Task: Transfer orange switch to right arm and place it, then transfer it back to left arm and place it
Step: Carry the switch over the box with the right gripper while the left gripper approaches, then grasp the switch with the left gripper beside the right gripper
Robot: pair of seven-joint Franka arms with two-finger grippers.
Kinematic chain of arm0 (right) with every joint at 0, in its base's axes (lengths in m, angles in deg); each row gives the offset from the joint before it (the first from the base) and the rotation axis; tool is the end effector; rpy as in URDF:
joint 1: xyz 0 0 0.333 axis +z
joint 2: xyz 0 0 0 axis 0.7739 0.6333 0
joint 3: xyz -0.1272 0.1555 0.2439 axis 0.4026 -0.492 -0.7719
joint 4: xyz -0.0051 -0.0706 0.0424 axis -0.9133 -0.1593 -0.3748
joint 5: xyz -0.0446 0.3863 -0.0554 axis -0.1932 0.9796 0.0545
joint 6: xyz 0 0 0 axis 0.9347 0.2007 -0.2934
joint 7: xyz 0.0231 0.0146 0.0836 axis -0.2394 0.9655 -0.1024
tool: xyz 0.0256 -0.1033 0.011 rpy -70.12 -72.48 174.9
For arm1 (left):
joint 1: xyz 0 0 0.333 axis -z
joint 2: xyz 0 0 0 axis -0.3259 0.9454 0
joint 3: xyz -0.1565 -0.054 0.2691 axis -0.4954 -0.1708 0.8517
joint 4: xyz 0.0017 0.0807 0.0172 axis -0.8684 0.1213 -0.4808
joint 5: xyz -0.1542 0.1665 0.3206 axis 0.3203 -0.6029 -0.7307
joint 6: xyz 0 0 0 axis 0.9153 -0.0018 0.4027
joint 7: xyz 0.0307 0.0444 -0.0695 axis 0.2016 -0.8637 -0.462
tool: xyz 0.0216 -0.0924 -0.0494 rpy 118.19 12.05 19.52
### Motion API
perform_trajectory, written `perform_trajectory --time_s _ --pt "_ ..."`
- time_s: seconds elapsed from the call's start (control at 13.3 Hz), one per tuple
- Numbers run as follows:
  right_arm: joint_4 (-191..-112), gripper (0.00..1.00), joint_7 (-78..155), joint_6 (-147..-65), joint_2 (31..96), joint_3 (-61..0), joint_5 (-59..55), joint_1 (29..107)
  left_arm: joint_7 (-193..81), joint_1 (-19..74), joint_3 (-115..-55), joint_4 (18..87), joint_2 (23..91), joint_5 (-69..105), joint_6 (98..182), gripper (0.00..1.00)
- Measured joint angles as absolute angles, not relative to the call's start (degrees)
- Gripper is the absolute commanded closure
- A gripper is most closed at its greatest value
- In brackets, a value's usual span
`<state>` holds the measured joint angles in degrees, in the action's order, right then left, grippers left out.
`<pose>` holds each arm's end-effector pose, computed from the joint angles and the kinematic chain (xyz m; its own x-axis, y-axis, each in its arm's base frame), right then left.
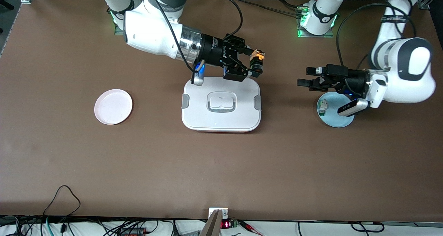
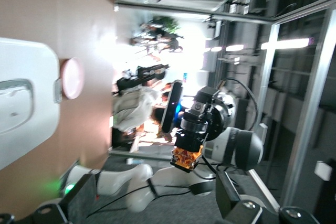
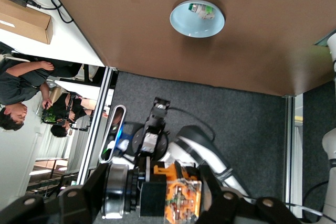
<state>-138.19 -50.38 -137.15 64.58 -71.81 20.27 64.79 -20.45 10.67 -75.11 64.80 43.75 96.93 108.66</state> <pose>0.5337 0.4813 0.5317 0.1523 -0.3729 -0.9153 -0.9861 0.0042 -0.1658 0.5754 -0.1098 0.4334 0.9930 -0.0781 -0.0886 0.0919 0.0390 0.9950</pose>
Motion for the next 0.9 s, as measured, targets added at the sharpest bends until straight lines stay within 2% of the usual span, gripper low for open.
perform_trajectory --time_s 0.38,0.67,0.9 --pt "-137.08 0.96 -50.38 -137.67 65.67 -71.81 20.39 65.08 -16.27 10.84 -82.51 72.03 39.62 109.12 117.74 0.0" --pt "-136.95 0.96 -50.38 -137.69 65.67 -71.81 20.43 65.07 -15.15 10.93 -88.76 72.82 38.4 115.27 124.53 0.0" --pt "-136.91 0.96 -50.38 -137.69 65.67 -71.81 20.44 65.07 -15.05 10.93 -90.2 72.83 38.39 116.01 125.57 0.03"
